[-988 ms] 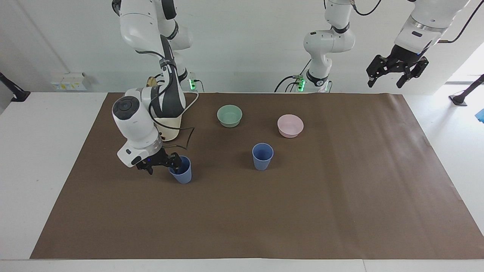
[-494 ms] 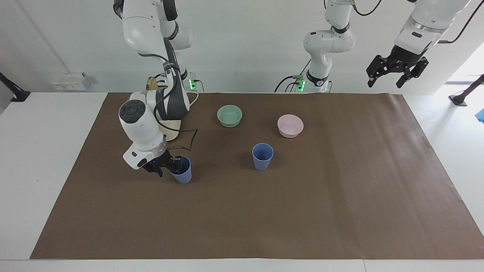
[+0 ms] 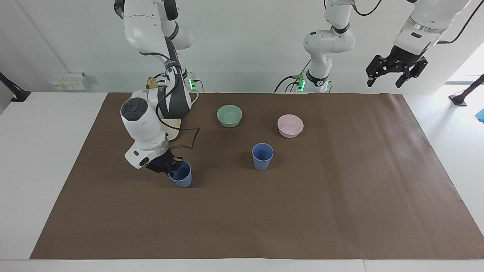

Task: Stack blue cups with both arms
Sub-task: 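Carry the blue cup with the right gripper over the placed cup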

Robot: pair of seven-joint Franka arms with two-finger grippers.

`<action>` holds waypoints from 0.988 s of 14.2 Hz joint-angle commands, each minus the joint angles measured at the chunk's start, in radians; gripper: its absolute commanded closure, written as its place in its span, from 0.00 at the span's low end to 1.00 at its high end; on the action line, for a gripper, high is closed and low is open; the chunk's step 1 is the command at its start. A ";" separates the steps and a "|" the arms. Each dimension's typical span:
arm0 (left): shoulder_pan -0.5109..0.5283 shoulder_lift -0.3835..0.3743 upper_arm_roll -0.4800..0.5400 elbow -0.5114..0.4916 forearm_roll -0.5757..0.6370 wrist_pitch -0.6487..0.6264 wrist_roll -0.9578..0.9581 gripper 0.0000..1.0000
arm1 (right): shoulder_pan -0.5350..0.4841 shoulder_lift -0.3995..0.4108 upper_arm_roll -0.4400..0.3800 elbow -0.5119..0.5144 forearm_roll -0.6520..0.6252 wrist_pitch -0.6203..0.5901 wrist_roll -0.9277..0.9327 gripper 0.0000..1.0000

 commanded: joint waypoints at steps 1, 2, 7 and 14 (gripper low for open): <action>0.011 0.000 -0.004 0.010 0.006 -0.019 0.005 0.00 | -0.002 -0.010 0.038 0.082 0.020 -0.089 0.071 1.00; 0.011 0.000 -0.004 0.010 0.006 -0.019 0.005 0.00 | 0.001 -0.012 0.060 0.121 0.020 -0.124 0.122 1.00; 0.011 0.000 -0.004 0.010 0.006 -0.019 0.005 0.00 | 0.084 -0.012 0.101 0.233 0.012 -0.227 0.347 1.00; 0.011 0.000 -0.004 0.010 0.006 -0.019 0.005 0.00 | 0.266 -0.008 0.101 0.302 0.000 -0.290 0.489 1.00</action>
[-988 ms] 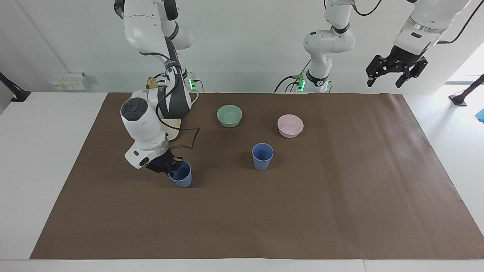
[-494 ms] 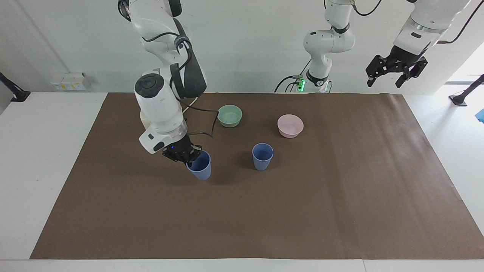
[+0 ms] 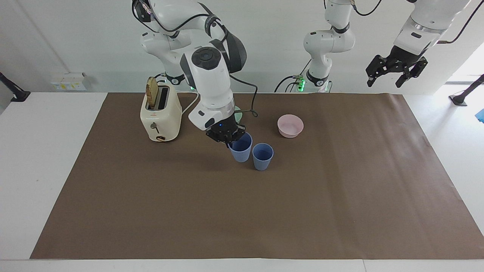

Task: Stack blue cups with both arms
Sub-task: 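Carry the blue cup with the right gripper over the placed cup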

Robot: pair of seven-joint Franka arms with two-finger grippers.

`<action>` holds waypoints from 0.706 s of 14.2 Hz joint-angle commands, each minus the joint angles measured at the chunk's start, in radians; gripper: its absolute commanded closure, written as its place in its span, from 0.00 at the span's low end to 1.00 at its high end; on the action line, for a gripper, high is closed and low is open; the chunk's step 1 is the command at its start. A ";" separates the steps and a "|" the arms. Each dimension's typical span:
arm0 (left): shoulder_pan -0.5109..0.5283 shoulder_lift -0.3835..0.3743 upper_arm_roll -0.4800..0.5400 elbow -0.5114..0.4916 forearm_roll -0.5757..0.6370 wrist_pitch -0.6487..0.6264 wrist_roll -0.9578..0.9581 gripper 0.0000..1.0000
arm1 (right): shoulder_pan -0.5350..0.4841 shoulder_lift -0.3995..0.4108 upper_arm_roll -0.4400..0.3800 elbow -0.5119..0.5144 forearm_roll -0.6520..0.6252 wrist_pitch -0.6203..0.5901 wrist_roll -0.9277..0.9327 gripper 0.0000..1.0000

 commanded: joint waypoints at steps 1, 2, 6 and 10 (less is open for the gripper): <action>0.011 0.001 -0.006 0.010 0.006 -0.018 0.005 0.00 | 0.024 0.010 0.004 0.028 0.000 -0.021 0.036 1.00; 0.009 0.000 -0.004 0.010 0.006 -0.018 0.005 0.00 | 0.036 0.007 0.004 0.028 0.006 -0.021 0.036 1.00; 0.009 0.000 -0.006 0.010 0.006 -0.018 0.005 0.00 | 0.055 0.007 0.015 0.026 0.012 0.001 0.035 1.00; 0.009 0.000 -0.004 0.010 0.006 -0.018 0.005 0.00 | 0.052 0.013 0.016 0.014 0.013 0.063 0.016 1.00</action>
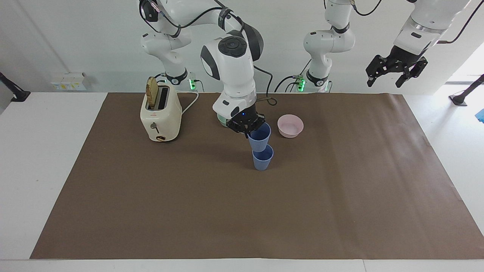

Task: Stack blue cups with both arms
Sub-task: 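Carry the blue cup with the right gripper over the placed cup, then lower the held cup into the placed blue cup and open the right gripper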

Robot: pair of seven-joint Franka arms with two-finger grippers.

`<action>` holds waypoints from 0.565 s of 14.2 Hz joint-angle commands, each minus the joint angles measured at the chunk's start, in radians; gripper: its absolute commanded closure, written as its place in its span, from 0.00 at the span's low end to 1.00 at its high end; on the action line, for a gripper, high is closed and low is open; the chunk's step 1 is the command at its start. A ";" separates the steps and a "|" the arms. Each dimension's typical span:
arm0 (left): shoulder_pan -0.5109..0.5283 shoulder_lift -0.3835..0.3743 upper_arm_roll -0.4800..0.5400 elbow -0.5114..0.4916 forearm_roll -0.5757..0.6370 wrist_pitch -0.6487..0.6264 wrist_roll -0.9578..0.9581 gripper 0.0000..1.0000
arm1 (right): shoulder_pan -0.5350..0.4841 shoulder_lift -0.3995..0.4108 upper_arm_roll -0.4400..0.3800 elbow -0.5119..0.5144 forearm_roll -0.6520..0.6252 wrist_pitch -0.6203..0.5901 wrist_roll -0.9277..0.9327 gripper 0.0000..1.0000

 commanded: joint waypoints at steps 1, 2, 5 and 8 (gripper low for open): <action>0.009 0.001 -0.006 0.010 0.006 -0.018 0.005 0.00 | -0.009 0.013 0.010 0.005 0.011 0.052 -0.003 1.00; 0.009 0.001 -0.006 0.010 0.006 -0.018 0.005 0.00 | -0.006 0.014 0.010 0.005 0.011 0.054 -0.003 1.00; 0.009 0.000 -0.004 0.010 0.006 -0.018 0.005 0.00 | -0.009 0.031 0.010 0.000 0.011 0.054 -0.019 1.00; 0.009 0.000 -0.006 0.010 0.006 -0.018 0.005 0.00 | -0.004 0.037 0.010 -0.024 0.013 0.073 -0.036 1.00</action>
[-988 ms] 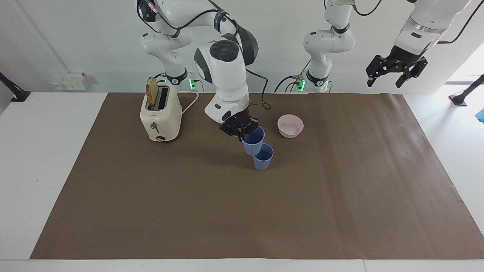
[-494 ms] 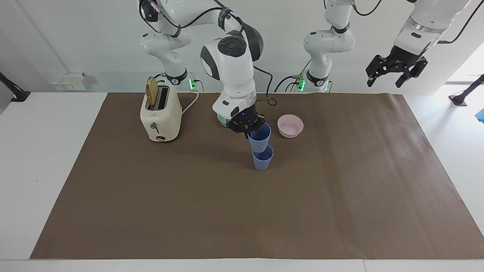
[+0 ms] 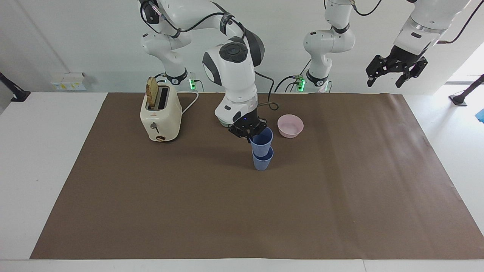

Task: Stack blue cups with both arms
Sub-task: 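Lower the held cup into the placed blue cup and open the right gripper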

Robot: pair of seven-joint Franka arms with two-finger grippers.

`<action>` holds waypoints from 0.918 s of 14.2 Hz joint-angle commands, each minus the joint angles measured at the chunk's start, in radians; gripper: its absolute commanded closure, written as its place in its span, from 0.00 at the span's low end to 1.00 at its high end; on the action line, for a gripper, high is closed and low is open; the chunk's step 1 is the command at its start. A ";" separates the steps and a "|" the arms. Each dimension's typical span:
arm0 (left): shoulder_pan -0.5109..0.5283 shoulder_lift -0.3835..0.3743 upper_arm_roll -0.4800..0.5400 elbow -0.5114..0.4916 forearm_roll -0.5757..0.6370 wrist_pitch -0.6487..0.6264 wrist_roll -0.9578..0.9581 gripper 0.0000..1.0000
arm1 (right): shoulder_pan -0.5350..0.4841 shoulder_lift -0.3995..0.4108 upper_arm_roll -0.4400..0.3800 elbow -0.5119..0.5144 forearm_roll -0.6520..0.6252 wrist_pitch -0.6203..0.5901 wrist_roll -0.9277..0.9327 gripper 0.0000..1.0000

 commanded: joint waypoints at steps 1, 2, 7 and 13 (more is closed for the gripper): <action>0.009 0.000 -0.004 0.010 0.006 -0.018 0.004 0.00 | -0.006 0.003 0.009 -0.038 0.008 0.035 -0.026 1.00; 0.009 0.000 -0.004 0.010 0.006 -0.018 0.005 0.00 | 0.000 0.003 0.009 -0.041 0.009 0.042 -0.026 1.00; 0.009 0.000 -0.006 0.010 0.006 -0.018 0.005 0.00 | 0.012 0.029 0.009 -0.044 0.006 0.081 -0.026 1.00; 0.009 0.000 -0.004 0.010 0.006 -0.018 0.005 0.00 | 0.011 0.052 0.009 -0.052 0.000 0.088 -0.026 1.00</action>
